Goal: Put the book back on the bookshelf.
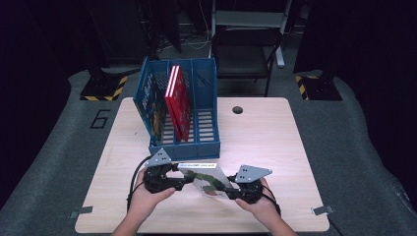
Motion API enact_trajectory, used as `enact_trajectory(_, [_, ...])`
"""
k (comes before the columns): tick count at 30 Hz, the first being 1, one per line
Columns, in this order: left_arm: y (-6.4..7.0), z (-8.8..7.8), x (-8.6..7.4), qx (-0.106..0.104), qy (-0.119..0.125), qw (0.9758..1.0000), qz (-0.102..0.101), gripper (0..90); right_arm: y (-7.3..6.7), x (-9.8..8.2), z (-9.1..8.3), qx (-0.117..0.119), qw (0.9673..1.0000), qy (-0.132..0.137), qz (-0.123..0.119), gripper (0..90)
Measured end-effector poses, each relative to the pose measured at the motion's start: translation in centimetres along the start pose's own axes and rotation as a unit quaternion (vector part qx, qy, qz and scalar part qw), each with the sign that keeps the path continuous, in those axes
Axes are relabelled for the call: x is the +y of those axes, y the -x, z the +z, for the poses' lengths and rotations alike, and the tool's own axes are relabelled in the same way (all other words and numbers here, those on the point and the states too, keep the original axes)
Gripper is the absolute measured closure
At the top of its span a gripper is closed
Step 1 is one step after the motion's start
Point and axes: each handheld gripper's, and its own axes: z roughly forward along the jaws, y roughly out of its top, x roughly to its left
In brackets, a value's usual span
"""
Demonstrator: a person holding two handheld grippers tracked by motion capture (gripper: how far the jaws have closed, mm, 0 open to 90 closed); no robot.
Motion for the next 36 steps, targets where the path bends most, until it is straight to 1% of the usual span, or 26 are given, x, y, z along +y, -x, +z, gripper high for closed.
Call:
enact_trajectory(1, [0.1, -0.1, -0.1, 0.001, 0.000, 1.0000, -0.004, 38.1, 0.0, 0.0, 0.0, 0.001, 1.0000, 0.001, -0.003, 71.2])
enact_trajectory(3, [0.1, -0.3, -0.2, 0.003, -0.003, 1.0000, -0.003, 37.7, -0.2, 0.1, 0.1, 0.004, 1.0000, 0.000, -0.007, 72.3])
enact_trajectory(5, [-0.1, -0.6, -0.3, 0.013, -0.002, 0.9999, -0.002, 36.8, -0.4, 0.2, 0.1, 0.010, 0.9999, -0.002, -0.014, 75.5])
enact_trajectory(6, [-0.2, -0.8, -0.3, 0.019, 0.000, 0.9998, 0.004, 36.0, -0.5, 0.3, 0.2, 0.010, 0.9998, -0.003, -0.017, 75.8])
enact_trajectory(7, [-0.3, -1.0, -0.3, 0.021, 0.002, 0.9998, 0.002, 34.5, -0.6, 0.4, 0.2, 0.006, 0.9997, -0.003, -0.021, 76.1])
enact_trajectory(9, [-0.3, -1.4, -0.2, 0.019, 0.006, 0.9998, 0.005, 32.1, -0.6, 0.4, 0.3, 0.014, 0.9997, -0.004, -0.021, 76.3])
enact_trajectory(10, [-0.2, -1.6, 0.0, 0.020, 0.009, 0.9997, 0.011, 31.5, -0.6, 0.5, 0.3, 0.016, 0.9996, -0.006, -0.024, 76.4])
enact_trajectory(11, [-0.1, -1.8, 0.2, 0.021, 0.010, 0.9996, 0.019, 30.6, -0.8, 0.6, 0.4, 0.012, 0.9995, -0.006, -0.028, 76.5])
enact_trajectory(12, [0.1, -2.0, 0.4, 0.019, 0.011, 0.9995, 0.023, 29.5, -0.8, 0.7, 0.4, 0.010, 0.9994, -0.008, -0.031, 76.5])
enact_trajectory(13, [0.3, -2.1, 0.6, 0.021, 0.009, 0.9989, 0.040, 27.5, -0.9, 0.7, 0.5, 0.012, 0.9993, -0.009, -0.035, 76.5])
enact_trajectory(14, [0.4, -2.1, 0.8, 0.026, 0.007, 0.9984, 0.049, 25.5, -1.0, 0.8, 0.6, 0.014, 0.9991, -0.009, -0.038, 76.5])
enact_trajectory(16, [0.6, -2.1, 0.8, 0.028, 0.000, 0.9978, 0.060, 23.4, -1.0, 0.9, 0.6, 0.016, 0.9990, -0.011, -0.041, 76.6])
enact_trajectory(18, [0.6, -2.1, 0.8, 0.031, -0.004, 0.9974, 0.065, 22.9, -1.0, 1.0, 0.7, 0.018, 0.9989, -0.012, -0.043, 76.6])
enact_trajectory(21, [0.5, -2.3, 0.9, 0.027, -0.007, 0.9973, 0.067, 22.9, -0.9, 1.2, 0.9, 0.024, 0.9986, -0.014, -0.045, 76.7])
enact_trajectory(22, [0.5, -2.3, 1.0, 0.021, -0.006, 0.9972, 0.071, 22.9, -0.9, 1.2, 0.9, 0.029, 0.9983, -0.017, -0.048, 76.7])
enact_trajectory(23, [0.5, -2.2, 1.0, 0.014, -0.006, 0.9975, 0.069, 22.9, -0.9, 1.3, 0.9, 0.029, 0.9981, -0.018, -0.051, 76.8])
enact_trajectory(24, [0.5, -2.2, 1.0, 0.013, -0.007, 0.9974, 0.071, 22.9, -0.9, 1.4, 1.0, 0.031, 0.9979, -0.017, -0.053, 76.8])
enact_trajectory(26, [0.7, -1.9, 0.8, 0.003, -0.011, 0.9974, 0.071, 22.9, -1.0, 1.5, 1.1, 0.035, 0.9975, -0.019, -0.058, 76.8])
enact_trajectory(27, [0.8, -1.8, 0.8, 0.006, -0.013, 0.9968, 0.078, 22.2, -1.0, 1.6, 1.2, 0.038, 0.9975, -0.019, -0.057, 76.8])
enact_trajectory(30, [0.8, -1.6, 0.5, 0.006, -0.016, 0.9973, 0.072, 22.4, -1.1, 1.8, 1.4, 0.043, 0.9966, -0.020, -0.067, 76.8])
enact_trajectory(32, [0.8, -1.6, 0.5, 0.008, -0.020, 0.9974, 0.069, 22.8, -1.2, 1.8, 1.4, 0.044, 0.9965, -0.021, -0.068, 76.8])
enact_trajectory(33, [0.6, -1.6, 0.6, 0.007, -0.021, 0.9969, 0.076, 22.8, -1.2, 1.8, 1.5, 0.043, 0.9966, -0.020, -0.067, 76.8])
enact_trajectory(34, [0.6, -1.5, 0.6, 0.005, -0.022, 0.9972, 0.071, 22.8, -1.2, 1.8, 1.5, 0.043, 0.9966, -0.020, -0.067, 76.8])
enact_trajectory(35, [0.7, -1.4, 0.8, 0.002, -0.030, 0.9968, 0.074, 22.7, -1.2, 1.8, 1.5, 0.042, 0.9967, -0.020, -0.067, 76.8])
enact_trajectory(36, [0.8, -1.4, 1.0, -0.001, -0.037, 0.9958, 0.084, 22.3, -1.2, 1.8, 1.5, 0.043, 0.9966, -0.021, -0.067, 76.8])
